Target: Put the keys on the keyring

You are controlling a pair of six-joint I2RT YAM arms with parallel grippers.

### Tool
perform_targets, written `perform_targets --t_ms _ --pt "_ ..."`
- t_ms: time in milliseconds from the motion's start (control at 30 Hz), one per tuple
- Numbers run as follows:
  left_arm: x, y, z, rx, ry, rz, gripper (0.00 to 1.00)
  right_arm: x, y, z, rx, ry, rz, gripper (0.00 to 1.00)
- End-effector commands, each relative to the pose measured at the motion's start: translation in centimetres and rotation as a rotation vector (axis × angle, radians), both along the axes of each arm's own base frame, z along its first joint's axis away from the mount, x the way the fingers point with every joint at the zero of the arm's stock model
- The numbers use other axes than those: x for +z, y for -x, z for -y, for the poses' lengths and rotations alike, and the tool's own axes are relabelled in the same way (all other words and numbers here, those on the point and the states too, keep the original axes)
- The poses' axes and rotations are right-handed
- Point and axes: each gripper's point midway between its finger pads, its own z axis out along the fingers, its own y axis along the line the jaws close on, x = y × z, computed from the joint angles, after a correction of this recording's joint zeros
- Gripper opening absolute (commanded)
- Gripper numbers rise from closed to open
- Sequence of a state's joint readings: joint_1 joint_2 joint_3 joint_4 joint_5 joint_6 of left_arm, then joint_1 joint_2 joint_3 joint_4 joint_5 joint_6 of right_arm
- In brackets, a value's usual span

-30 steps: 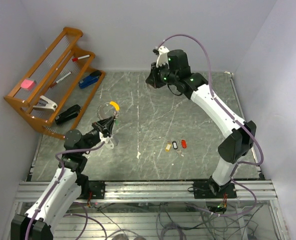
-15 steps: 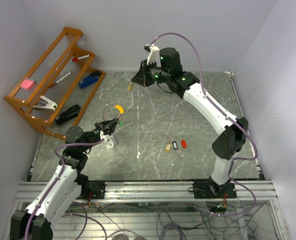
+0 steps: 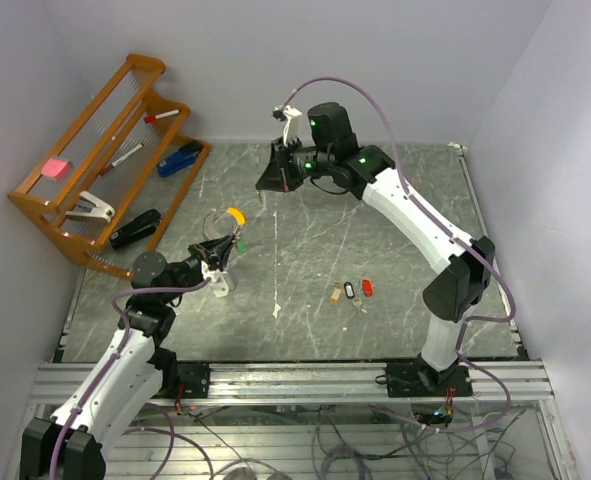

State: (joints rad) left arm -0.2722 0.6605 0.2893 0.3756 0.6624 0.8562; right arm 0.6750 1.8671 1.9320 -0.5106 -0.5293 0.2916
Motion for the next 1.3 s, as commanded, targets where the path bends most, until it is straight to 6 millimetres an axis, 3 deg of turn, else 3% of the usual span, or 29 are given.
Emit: perform_targets --t_ms 0,167,400,600,900,1267 --pt "3.2 -0.6 -0.2 0.019 -0.019 0.147 0.07 2.5 4.0 2.4 0.109 0.034 0.028 0.00" --pt "3.6 -1.1 -0.4 0.038 -0.058 0.210 0.07 2.1 5.8 2.1 0.178 0.023 -0.022 0.00" --pt "5.0 -1.8 -1.0 0.083 -0.129 0.357 0.07 -0.4 7.3 -0.3 0.225 0.006 -0.080 0.00" --pt "6.4 -1.5 -1.2 0.091 -0.172 0.463 0.07 -2.0 7.3 -2.1 0.207 -0.004 -0.102 0.00" --pt "7.1 -0.9 -1.3 0.099 -0.250 0.605 0.07 -2.5 7.2 -3.1 0.189 -0.017 -0.123 0.00" --pt "7.2 -0.6 -1.1 0.086 -0.255 0.620 0.07 -2.2 6.7 -3.8 0.178 -0.040 -0.126 0.00"
